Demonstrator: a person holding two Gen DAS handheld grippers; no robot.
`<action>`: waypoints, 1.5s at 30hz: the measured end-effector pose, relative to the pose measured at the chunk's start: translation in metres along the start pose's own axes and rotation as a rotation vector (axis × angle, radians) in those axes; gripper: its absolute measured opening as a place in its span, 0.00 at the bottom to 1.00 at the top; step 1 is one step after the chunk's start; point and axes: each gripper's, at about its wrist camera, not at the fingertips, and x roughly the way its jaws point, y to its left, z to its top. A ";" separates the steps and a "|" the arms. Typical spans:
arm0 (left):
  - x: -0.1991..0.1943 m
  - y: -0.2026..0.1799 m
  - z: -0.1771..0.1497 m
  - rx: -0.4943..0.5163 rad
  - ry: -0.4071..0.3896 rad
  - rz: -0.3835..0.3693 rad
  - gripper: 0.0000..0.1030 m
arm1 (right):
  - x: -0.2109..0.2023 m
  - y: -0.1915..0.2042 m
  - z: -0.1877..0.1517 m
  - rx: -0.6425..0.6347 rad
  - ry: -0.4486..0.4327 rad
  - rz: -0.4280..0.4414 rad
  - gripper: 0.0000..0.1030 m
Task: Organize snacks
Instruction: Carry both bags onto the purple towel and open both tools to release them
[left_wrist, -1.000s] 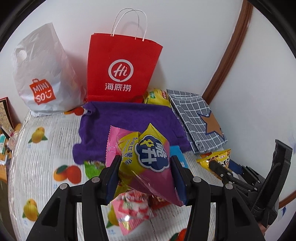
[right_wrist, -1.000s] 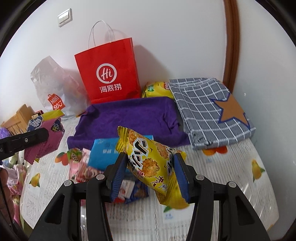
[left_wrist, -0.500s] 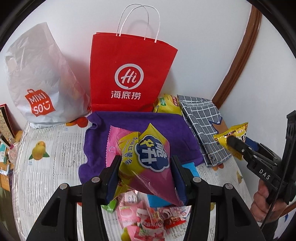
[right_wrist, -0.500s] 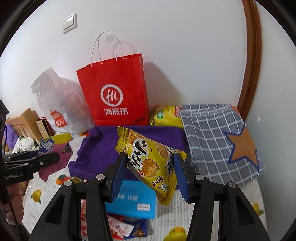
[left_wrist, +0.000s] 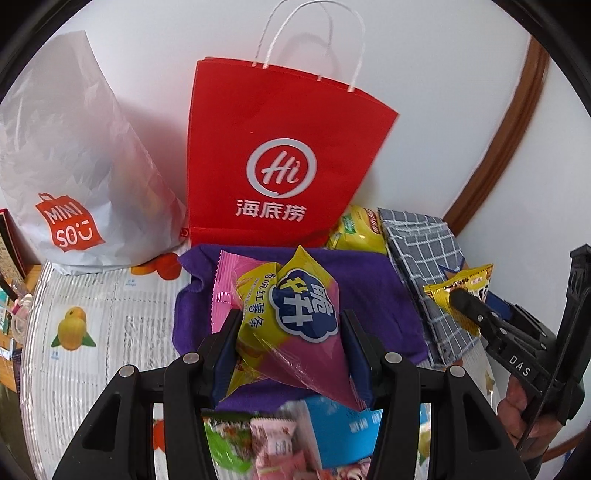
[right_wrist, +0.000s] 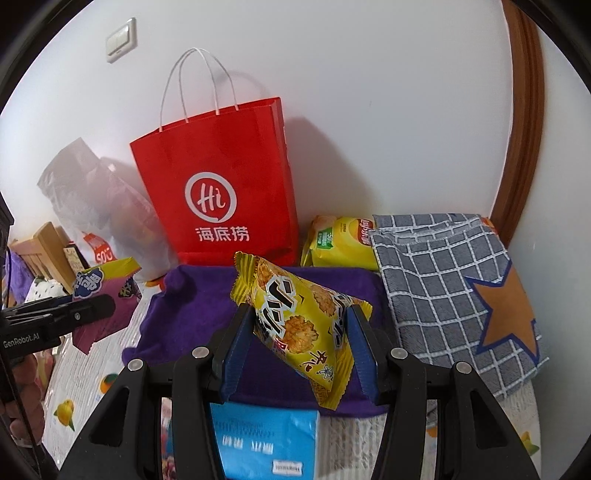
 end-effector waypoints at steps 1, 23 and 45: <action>0.003 0.002 0.002 -0.004 0.001 0.002 0.49 | 0.005 0.000 0.002 0.005 -0.002 0.001 0.50; 0.098 0.043 0.033 -0.071 0.076 0.077 0.49 | 0.106 -0.020 0.022 0.025 0.049 -0.017 0.50; 0.150 0.045 0.020 -0.054 0.213 0.110 0.49 | 0.164 -0.029 -0.004 -0.008 0.209 -0.028 0.50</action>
